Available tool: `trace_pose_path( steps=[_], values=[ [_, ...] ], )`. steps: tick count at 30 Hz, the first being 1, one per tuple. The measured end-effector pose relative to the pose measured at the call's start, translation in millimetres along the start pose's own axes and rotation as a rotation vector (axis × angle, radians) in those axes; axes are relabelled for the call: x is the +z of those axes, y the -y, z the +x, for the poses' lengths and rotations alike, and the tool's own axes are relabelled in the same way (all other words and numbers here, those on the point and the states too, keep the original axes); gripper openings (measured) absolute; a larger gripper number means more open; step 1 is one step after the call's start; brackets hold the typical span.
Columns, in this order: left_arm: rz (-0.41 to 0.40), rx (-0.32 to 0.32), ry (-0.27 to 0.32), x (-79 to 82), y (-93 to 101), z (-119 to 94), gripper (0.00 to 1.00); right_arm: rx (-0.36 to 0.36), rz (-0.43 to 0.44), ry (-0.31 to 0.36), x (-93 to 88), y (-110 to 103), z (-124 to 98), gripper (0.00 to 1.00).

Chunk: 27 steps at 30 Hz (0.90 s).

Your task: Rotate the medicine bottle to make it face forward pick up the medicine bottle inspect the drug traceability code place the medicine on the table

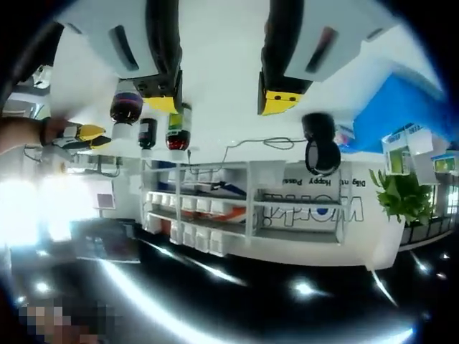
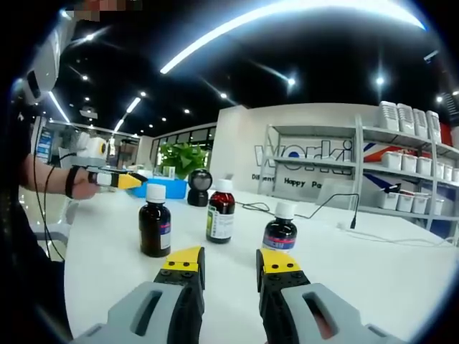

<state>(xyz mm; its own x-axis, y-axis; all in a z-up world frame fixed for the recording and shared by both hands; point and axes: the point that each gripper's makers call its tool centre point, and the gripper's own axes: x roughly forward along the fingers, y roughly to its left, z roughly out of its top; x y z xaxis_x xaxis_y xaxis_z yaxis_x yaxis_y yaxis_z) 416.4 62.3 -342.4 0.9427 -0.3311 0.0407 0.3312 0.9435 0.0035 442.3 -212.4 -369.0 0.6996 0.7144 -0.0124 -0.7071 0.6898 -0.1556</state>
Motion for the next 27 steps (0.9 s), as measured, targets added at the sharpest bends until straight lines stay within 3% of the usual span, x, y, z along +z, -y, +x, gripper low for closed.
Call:
trace_pose_path(
  steps=[4, 7, 10, 22, 27],
  values=[
    [0.019, 0.022, -0.018, -12.2, -7.6, -2, 0.33, 0.0, 0.003, 0.001, 0.0, 0, 0, 0.24],
    [-0.029, 0.029, -0.015, -18.5, -12.4, -3, 0.33, 0.0, 0.005, 0.001, -0.4, 0, 0, 0.24],
    [0.011, 0.045, -0.015, -19.2, -15.6, -2, 0.32, 0.006, 0.007, 0.003, -0.2, 0, 0, 0.24],
    [0.001, 0.024, -0.036, -29.1, -10.7, 0, 0.32, 0.023, 0.031, 0.004, 0.5, -1, 0, 0.24],
    [-0.004, 0.029, -0.028, -28.0, -13.0, 0, 0.32, 0.073, 0.051, -0.03, -3.9, -9, 3, 0.25]
  ],
)
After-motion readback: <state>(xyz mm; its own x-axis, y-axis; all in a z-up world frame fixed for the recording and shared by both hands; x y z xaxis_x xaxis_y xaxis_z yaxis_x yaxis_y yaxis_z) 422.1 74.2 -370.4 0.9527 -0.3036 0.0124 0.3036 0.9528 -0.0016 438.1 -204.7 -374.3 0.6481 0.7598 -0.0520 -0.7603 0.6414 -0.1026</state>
